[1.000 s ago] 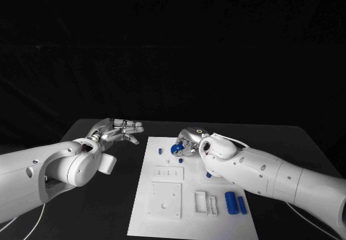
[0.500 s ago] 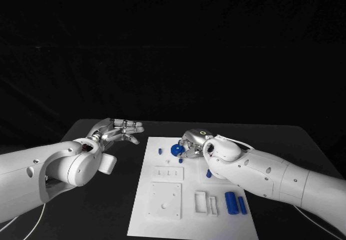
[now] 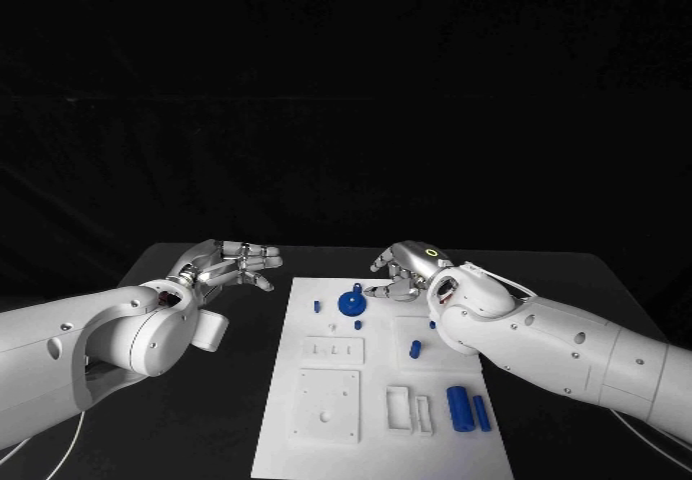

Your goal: Assemble the parts on the task board

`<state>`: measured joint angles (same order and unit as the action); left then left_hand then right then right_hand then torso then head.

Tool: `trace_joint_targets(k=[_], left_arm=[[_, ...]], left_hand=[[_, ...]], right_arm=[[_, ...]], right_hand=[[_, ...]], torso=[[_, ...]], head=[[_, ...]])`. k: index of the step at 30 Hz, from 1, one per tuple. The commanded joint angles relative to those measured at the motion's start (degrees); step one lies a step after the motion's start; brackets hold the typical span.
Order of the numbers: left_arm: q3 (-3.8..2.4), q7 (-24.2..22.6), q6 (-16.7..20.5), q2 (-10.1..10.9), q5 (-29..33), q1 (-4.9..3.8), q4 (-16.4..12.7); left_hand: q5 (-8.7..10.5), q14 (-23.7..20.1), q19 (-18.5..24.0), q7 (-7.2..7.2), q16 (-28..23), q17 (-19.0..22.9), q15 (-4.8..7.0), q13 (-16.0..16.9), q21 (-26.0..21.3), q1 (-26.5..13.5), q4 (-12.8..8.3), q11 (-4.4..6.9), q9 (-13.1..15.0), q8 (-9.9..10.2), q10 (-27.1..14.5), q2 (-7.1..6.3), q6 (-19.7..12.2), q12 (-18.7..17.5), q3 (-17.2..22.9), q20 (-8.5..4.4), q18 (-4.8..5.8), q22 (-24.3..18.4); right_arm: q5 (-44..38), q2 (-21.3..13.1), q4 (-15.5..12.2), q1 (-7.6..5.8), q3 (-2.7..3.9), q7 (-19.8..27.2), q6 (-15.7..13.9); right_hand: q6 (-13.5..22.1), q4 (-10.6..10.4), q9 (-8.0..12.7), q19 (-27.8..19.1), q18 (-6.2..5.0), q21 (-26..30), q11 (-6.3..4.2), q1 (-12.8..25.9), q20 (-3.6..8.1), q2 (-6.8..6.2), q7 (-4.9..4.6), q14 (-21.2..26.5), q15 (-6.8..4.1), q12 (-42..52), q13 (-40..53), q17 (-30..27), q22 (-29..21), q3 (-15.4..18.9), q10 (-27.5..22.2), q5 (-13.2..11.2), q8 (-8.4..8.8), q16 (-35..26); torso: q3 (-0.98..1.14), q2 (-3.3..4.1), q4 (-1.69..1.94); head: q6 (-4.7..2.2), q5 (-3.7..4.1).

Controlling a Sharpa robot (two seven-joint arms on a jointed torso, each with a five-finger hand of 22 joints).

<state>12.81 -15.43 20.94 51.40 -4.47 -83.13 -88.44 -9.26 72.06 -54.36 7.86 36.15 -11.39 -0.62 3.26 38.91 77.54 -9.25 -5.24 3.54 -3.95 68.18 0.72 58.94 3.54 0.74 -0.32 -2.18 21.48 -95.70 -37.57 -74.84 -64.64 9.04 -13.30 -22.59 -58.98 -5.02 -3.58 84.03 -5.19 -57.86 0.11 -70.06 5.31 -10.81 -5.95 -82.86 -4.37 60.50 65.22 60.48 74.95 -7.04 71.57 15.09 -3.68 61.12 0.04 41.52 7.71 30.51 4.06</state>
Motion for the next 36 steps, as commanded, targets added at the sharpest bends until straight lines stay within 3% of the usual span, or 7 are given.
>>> trace_joint_targets(k=[1, 5, 7, 13, 15, 30, 36], left_arm=[[-0.06, -0.39, -0.52, 0.06, -0.14, -0.09, 0.00], [-0.05, -0.40, -0.63, 0.13, -0.14, -0.09, 0.06], [-0.05, -0.39, -0.77, 0.15, -0.18, -0.09, 0.07], [-0.03, -0.34, -1.19, 0.16, -0.55, -0.08, 0.14], [-0.03, -0.34, -1.30, 0.15, -0.66, -0.08, 0.20], [-0.02, -0.45, -1.64, 0.01, -0.93, -0.06, 0.87], [-0.01, -0.49, -1.75, -0.16, -1.00, -0.05, 1.09]], left_hand=[[0.14, -0.31, 0.34, 0.06, -0.24, 0.08, -0.07, 0.09, 0.18, 0.22, 0.27, -0.02, 0.09, 0.28, -0.32, 0.17, -0.31, -0.17, -0.20, 0.03, -0.83, -0.06], [0.15, -0.35, 0.40, 0.06, -0.27, 0.10, -0.06, 0.09, 0.29, 0.36, 0.26, -0.01, 0.09, 0.26, -0.30, 0.06, -0.29, -0.17, -0.16, 0.03, -0.83, -0.17], [0.15, -0.35, 0.40, 0.06, -0.27, 0.10, -0.06, 0.09, 0.29, 0.36, 0.26, -0.01, 0.09, 0.26, -0.29, 0.06, -0.29, -0.16, -0.16, 0.02, -0.83, -0.17], [0.16, -0.42, 0.53, -0.05, -0.25, 0.08, 0.02, 0.09, 0.38, 0.38, 0.21, 0.22, 0.10, 0.26, 0.51, 0.17, -0.09, -0.17, -0.04, -0.02, -0.76, -0.14], [0.15, -0.44, 0.56, -0.04, -0.25, 0.08, 0.03, 0.09, 0.39, 0.39, 0.19, 0.25, 0.09, 0.26, 0.64, 0.19, -0.11, -0.15, -0.01, -0.04, -0.74, -0.14], [0.16, -0.57, 0.80, 0.01, -0.35, 0.15, -0.05, 0.09, 0.46, 0.33, -0.02, 0.08, 0.09, 0.27, 0.07, 0.04, -0.15, -0.18, 0.05, -0.02, -0.66, -0.12], [0.20, -0.56, 0.79, 0.03, -0.35, 0.15, -0.07, 0.09, 0.48, 0.34, -0.04, 0.04, 0.09, 0.28, -0.07, 0.03, -0.18, -0.18, 0.05, -0.01, -0.67, -0.11]], right_arm=[[6.42, -2.34, -1.52, 0.01, 0.85, 3.27, 2.05], [10.31, -5.62, -2.43, 0.02, 1.76, 7.02, 6.60], [11.65, -7.11, -2.39, 0.02, 2.00, 8.75, 8.50], [13.84, -9.98, -0.68, 0.04, 2.26, 12.50, 11.87], [14.41, -10.81, 0.36, 0.05, 2.30, 13.63, 12.41], [17.12, -12.45, 5.42, 1.18, 2.36, 16.75, 13.98], [17.67, -11.75, 7.21, 1.49, 2.36, 17.06, 14.06]], right_hand=[[-0.35, 0.73, -0.02, 2.77, 0.18, -0.10, 0.05, -1.30, -0.34, 0.56, -0.05, -0.04, 0.45, -0.07, -0.06, -0.15, 7.36, -0.34, -0.14, -0.29, 0.09, 0.02], [-2.16, 4.48, 0.00, 2.56, 0.30, -0.05, -0.13, -5.63, -0.20, 2.09, 0.06, -0.03, 0.24, 0.04, 0.07, -0.15, 7.37, -3.64, -0.09, -1.72, 0.16, -0.10], [-2.71, 7.15, 0.00, 2.48, 0.48, -0.14, -0.28, -5.18, -0.10, 1.83, 0.16, -0.03, 0.20, 0.19, 0.24, 0.00, 7.37, -6.72, 0.06, -1.59, 0.15, -0.10], [-2.82, 10.36, -0.02, 2.35, 0.61, -0.44, -0.21, -5.01, -0.05, 1.93, 0.12, -0.04, 0.21, 0.21, 0.35, 0.39, 7.41, -6.69, 0.14, -0.20, 0.11, -0.07], [-2.72, 10.53, -0.01, 2.34, 0.61, -0.48, -0.20, -5.05, -0.07, 1.89, 0.09, -0.05, 0.24, 0.14, 0.30, 0.43, 7.42, -6.46, 0.09, -0.06, 0.13, -0.07], [1.05, 11.43, 0.02, 1.99, 0.29, 0.17, 0.27, -6.09, -0.48, 2.14, -0.61, 0.04, 0.61, -1.13, -0.73, 0.27, 7.27, -2.30, -1.01, 1.11, 0.14, -1.03], [4.77, 11.38, 0.17, 1.96, 0.21, 0.43, 0.47, -6.32, -0.63, 2.01, -0.90, 0.07, 0.75, -1.38, -1.01, 0.16, 7.24, -1.50, -1.31, 1.13, 0.30, -1.34]], torso=[[0.17, 0.02, -0.51], [0.22, 0.00, -0.75], [0.32, 0.03, -1.03], [0.67, 0.08, -1.35], [0.78, 0.08, -1.34], [0.61, 0.10, -1.19], [0.37, 0.05, -1.15]], head=[[-0.15, 0.09], [-0.17, 0.23], [-0.27, 0.26], [-0.39, 0.25], [-0.30, 0.43], [0.02, 1.01], [0.03, 1.13]])
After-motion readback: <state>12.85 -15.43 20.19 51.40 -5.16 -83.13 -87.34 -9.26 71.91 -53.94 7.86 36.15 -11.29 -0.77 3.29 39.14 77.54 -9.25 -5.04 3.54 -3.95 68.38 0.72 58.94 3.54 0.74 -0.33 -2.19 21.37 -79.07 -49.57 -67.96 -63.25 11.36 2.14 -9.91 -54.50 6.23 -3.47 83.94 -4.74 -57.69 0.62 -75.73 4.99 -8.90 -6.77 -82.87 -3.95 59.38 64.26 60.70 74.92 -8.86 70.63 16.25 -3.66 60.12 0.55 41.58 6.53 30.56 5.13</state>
